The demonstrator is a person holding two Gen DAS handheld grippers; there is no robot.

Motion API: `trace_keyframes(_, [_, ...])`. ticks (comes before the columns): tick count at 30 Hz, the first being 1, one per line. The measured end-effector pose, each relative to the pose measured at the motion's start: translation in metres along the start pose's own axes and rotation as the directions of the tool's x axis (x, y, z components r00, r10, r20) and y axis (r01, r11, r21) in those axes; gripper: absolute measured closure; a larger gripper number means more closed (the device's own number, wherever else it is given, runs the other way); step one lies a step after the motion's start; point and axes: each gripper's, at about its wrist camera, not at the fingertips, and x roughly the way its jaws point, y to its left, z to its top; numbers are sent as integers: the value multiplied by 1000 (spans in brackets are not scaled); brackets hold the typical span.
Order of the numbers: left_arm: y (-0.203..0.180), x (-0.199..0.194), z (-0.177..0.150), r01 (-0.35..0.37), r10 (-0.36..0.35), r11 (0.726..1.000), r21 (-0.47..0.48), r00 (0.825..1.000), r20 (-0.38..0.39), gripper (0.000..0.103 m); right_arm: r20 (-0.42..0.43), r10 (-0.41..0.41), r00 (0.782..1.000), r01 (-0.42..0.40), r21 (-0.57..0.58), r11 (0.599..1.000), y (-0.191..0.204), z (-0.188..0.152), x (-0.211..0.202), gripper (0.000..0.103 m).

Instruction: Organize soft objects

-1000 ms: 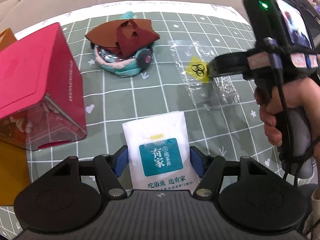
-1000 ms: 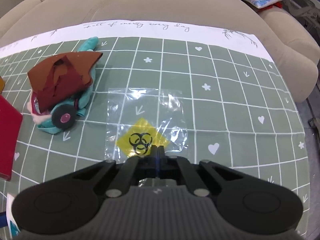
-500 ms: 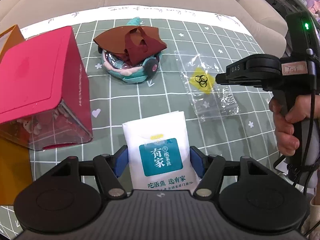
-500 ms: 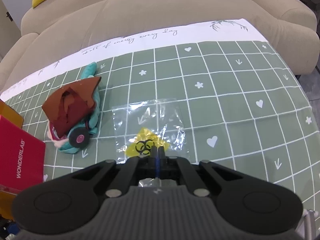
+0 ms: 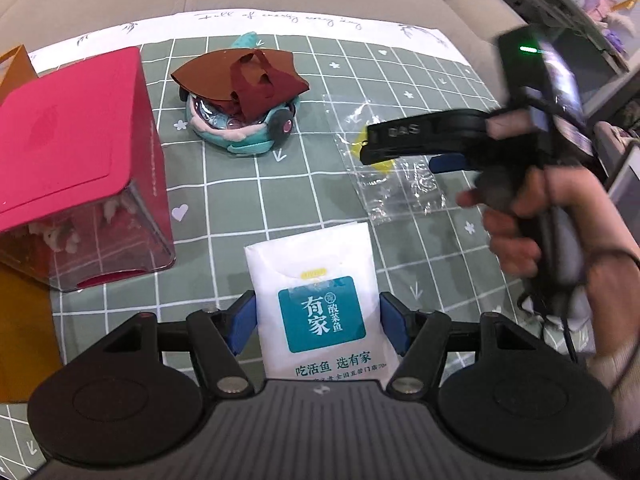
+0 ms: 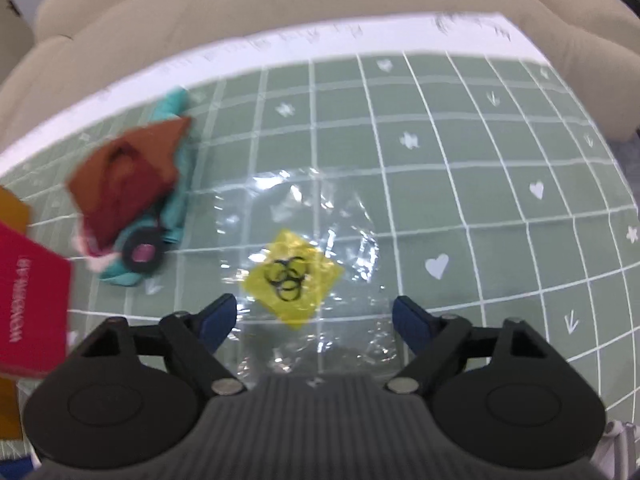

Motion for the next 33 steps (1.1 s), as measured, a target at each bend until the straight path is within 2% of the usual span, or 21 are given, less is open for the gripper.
trace_keyframes(5, [17, -6, -8, 36, -36, 999, -28, 999, -3, 28, -70, 5, 998, -8, -46, 999, 20, 8, 11, 2])
trace_keyframes(8, [28, -4, -9, 47, -48, 997, -59, 999, -8, 28, -93, -87, 992, 70, -173, 982, 50, 4, 20, 2])
trace_keyframes(15, [41, -5, -10, 64, -64, 994, -89, 998, -1, 28, -77, -118, 990, 108, -128, 986, 58, 6, 23, 4])
trace_keyframes(17, [43, -4, -9, 68, -69, 993, -94, 998, -3, 28, -66, -117, 991, 107, -129, 986, 55, 6, 19, 13])
trace_keyframes(19, [43, -3, -9, 69, -70, 993, -99, 998, -5, 28, -57, -122, 991, 114, -119, 986, 49, 6, 12, 31])
trace_keyframes(20, [43, -2, -9, 70, -71, 993, -100, 997, -6, 28, -55, -126, 990, 120, -110, 987, 48, 8, 9, 37])
trace_keyframes(23, [41, -2, -11, 75, -76, 992, -98, 997, -10, 28, -62, -141, 988, 134, -95, 986, 43, 13, 7, 68])
trace_keyframes(24, [40, -2, -11, 74, -76, 993, -96, 997, -10, 28, -65, -148, 987, 142, -92, 986, 40, 14, 6, 86])
trace_keyframes(25, [39, -2, -12, 75, -76, 993, -96, 997, -10, 28, -74, -151, 986, 144, -84, 986, 36, 16, 6, 95])
trace_keyframes(28, [37, -1, -12, 74, -75, 993, -93, 997, -4, 28, -88, -136, 987, 128, -84, 988, 29, 16, 3, 101])
trace_keyframes(33, [32, -3, -7, 66, -65, 994, -85, 998, 15, 29, -57, -131, 990, 126, -81, 989, 25, 7, -12, 102])
